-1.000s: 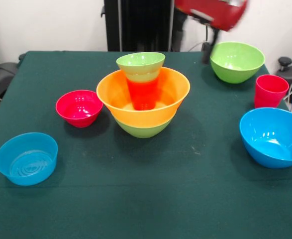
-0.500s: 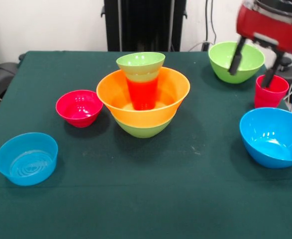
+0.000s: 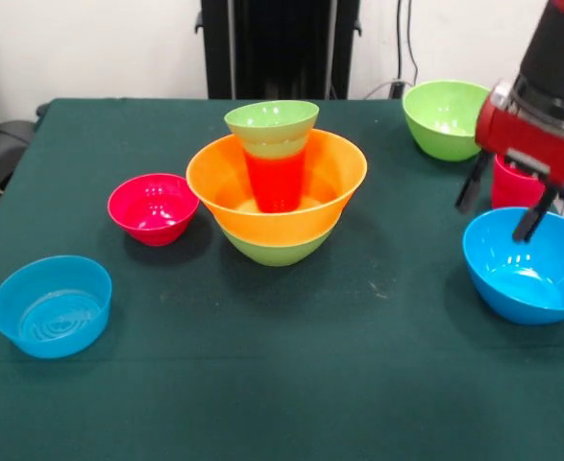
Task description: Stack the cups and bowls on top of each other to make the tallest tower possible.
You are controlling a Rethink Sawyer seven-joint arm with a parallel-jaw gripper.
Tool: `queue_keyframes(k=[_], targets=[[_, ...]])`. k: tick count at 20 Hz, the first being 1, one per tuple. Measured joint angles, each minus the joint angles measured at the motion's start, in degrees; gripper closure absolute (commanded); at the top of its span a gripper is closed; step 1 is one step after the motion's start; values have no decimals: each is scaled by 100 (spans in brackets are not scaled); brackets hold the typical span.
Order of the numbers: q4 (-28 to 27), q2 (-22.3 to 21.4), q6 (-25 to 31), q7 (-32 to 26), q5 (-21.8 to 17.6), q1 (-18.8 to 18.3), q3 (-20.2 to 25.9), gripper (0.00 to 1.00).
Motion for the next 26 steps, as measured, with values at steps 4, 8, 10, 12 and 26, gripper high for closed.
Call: queue_keyframes(k=[4,8,10,12,26], targets=[[-376,444,0,1,68,-7,-64,0],[-689,761,1,15,186,1,-152,0],[-765,832,-1,34,246,9,-178,0],[-841,897,5,57,331,23,-211,0],[-750,577,8,60,526,42,-230,0]])
